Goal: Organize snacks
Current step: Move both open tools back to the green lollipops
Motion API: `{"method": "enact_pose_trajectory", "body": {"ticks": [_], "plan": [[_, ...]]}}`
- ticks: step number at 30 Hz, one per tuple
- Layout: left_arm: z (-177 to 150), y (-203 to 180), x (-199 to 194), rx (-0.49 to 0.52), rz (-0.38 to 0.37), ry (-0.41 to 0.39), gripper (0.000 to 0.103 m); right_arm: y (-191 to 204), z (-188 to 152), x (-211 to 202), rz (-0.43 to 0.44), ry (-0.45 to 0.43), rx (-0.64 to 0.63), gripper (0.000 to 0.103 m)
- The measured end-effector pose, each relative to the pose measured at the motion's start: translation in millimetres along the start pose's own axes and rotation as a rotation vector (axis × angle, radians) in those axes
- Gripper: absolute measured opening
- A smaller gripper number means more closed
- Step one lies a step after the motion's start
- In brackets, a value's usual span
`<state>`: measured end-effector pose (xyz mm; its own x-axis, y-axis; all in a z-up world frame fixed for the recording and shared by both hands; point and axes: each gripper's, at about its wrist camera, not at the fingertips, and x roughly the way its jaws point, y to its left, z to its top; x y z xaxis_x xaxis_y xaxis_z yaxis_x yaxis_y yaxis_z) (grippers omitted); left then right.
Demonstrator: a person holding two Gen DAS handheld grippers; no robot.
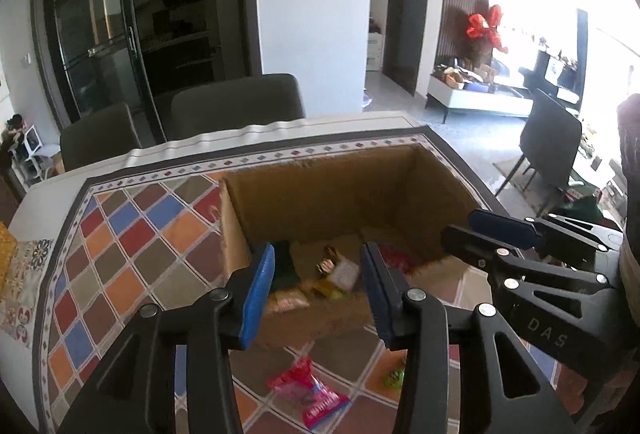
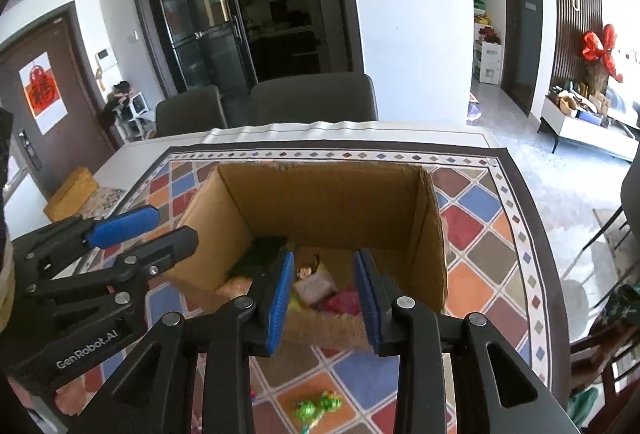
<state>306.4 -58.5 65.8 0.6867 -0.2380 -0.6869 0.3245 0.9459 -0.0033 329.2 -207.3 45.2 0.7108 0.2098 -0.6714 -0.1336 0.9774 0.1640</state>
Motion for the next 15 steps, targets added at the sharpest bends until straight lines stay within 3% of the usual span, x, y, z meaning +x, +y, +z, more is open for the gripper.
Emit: {"method": "enact_pose_trajectory", "body": {"ticks": [15], "plan": [[-57, -34, -2, 0.079, -0.063, 0.032, 0.044, -8, -66, -20, 0.020, 0.038, 0.005, 0.033]]}}
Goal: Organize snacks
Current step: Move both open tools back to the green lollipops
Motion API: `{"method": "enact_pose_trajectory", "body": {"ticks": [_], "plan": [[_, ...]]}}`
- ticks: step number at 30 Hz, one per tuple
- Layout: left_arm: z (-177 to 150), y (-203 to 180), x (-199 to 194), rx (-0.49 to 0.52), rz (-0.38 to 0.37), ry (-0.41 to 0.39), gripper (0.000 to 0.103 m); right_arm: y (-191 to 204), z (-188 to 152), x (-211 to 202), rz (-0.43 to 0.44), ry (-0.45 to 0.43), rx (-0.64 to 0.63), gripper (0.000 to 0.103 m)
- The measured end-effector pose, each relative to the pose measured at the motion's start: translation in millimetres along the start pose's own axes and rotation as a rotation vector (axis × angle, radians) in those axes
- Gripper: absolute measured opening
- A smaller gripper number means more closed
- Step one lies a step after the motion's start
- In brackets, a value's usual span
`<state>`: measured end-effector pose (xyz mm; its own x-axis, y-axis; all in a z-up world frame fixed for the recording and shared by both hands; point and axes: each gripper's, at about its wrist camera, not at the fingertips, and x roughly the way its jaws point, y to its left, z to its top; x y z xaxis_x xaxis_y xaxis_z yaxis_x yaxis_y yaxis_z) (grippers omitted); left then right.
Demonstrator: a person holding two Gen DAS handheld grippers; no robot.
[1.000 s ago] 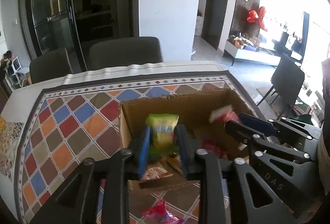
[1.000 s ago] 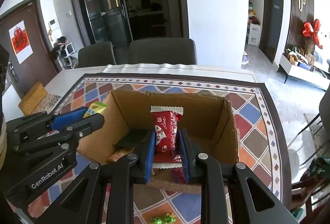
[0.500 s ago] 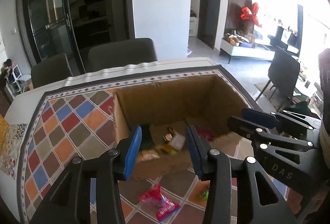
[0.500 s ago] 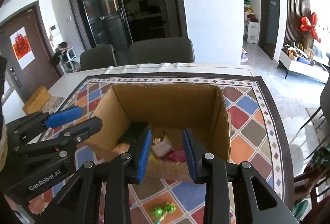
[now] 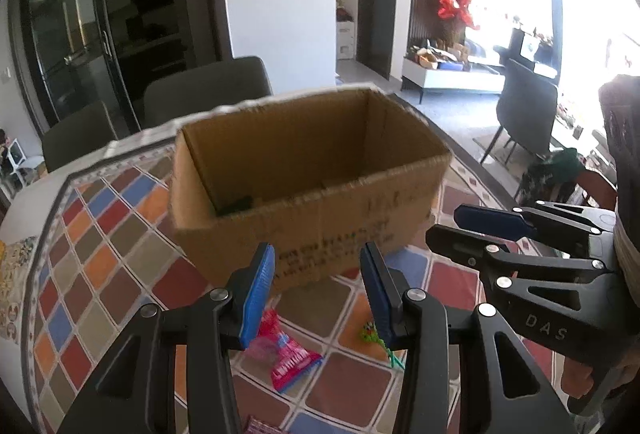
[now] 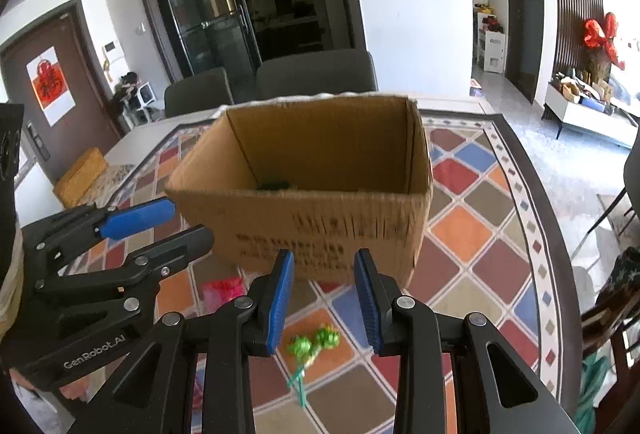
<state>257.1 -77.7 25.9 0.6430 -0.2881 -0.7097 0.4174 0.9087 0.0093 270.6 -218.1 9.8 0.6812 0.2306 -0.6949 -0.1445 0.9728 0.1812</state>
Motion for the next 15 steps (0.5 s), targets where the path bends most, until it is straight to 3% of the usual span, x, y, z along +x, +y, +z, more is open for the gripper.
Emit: {"method": "enact_pose_trajectory", "body": {"ticks": [15], "plan": [[-50, -10, 32, -0.008, -0.132, 0.095, 0.043, -13, -51, 34, 0.024, 0.119, 0.047, 0.033]]}}
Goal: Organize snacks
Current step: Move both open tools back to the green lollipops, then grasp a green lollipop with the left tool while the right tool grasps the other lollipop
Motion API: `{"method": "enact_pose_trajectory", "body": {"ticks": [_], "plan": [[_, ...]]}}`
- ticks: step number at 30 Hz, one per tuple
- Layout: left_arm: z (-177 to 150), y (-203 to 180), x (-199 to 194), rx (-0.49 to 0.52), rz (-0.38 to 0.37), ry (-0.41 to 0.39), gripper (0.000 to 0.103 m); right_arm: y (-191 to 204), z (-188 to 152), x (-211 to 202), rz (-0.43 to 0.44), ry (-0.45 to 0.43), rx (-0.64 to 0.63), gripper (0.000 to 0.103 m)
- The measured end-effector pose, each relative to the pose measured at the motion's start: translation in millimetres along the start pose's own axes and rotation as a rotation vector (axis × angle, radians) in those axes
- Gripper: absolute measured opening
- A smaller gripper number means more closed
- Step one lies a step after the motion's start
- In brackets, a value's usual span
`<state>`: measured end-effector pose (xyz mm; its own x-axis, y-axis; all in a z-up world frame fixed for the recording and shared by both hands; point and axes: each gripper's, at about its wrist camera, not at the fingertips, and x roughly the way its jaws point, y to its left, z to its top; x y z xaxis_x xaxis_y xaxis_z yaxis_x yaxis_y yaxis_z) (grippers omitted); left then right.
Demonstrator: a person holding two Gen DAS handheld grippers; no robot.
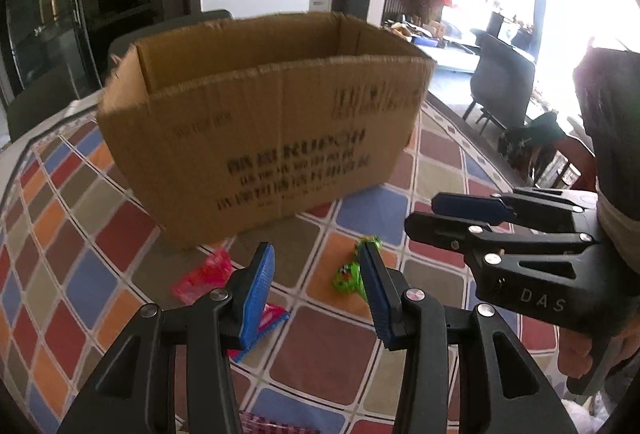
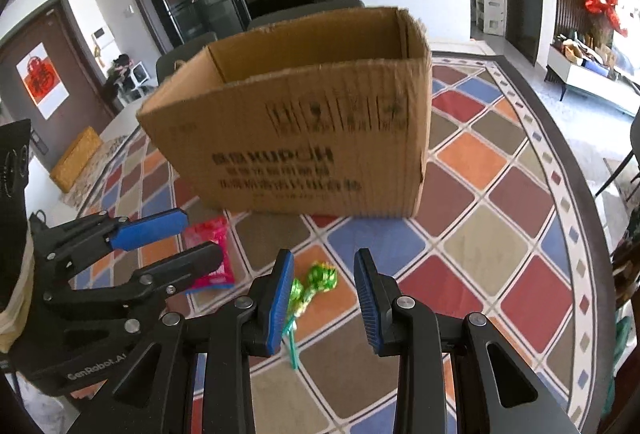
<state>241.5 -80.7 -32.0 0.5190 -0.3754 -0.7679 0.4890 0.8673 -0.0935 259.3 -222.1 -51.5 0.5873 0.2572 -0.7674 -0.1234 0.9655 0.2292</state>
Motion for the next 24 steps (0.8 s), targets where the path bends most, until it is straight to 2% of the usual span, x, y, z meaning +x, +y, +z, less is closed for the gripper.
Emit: {"method": "enact_pose_trajectory", "body": {"ticks": [10, 17, 24], "plan": [[-18, -4, 25, 0.019, -0.053, 0.054, 0.042, -7, -15, 20, 0.019, 0.037, 0.027, 0.033], [-23, -5, 40, -0.006, -0.090, 0.081, 0.039, -11, -20, 27, 0.017, 0.056, 0.044, 0.033], [-21, -6, 50, 0.001, -0.093, 0.094, 0.035, -10, -19, 34, 0.029, 0.065, 0.045, 0.033]]}}
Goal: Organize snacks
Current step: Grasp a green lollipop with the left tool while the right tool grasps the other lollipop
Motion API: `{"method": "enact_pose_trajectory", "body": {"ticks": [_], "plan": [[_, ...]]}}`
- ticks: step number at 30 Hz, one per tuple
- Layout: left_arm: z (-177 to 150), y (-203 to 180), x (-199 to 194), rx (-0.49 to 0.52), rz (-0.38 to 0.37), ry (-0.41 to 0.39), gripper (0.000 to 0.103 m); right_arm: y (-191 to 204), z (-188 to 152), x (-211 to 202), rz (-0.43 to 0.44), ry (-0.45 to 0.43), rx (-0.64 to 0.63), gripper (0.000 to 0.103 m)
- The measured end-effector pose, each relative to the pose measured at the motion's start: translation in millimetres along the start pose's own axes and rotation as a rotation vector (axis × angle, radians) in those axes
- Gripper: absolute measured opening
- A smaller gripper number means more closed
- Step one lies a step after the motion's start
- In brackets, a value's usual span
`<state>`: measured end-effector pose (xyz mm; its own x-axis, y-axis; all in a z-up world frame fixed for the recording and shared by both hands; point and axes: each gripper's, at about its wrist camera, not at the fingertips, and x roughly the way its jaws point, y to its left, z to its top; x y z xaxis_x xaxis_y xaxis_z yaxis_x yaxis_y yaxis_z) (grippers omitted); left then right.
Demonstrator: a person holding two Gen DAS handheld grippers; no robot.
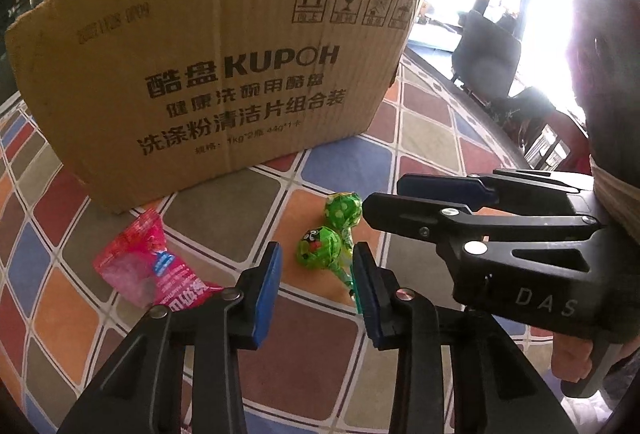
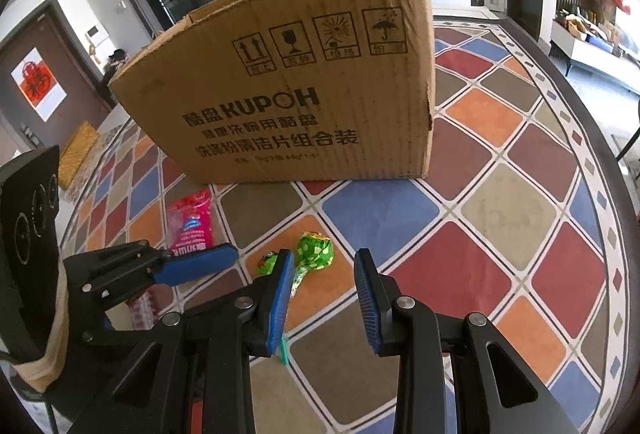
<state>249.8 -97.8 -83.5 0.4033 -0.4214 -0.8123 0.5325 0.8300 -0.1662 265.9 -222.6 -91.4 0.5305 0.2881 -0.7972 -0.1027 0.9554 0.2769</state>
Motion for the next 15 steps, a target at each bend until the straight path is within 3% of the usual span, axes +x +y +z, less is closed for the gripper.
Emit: {"method": "enact_pose_trajectory", "body": {"ticks": [15], "plan": [[4, 3, 11, 0.000, -0.012, 0.016, 0.026, 11, 7, 30, -0.020, 0.041, -0.025, 0.032]]}}
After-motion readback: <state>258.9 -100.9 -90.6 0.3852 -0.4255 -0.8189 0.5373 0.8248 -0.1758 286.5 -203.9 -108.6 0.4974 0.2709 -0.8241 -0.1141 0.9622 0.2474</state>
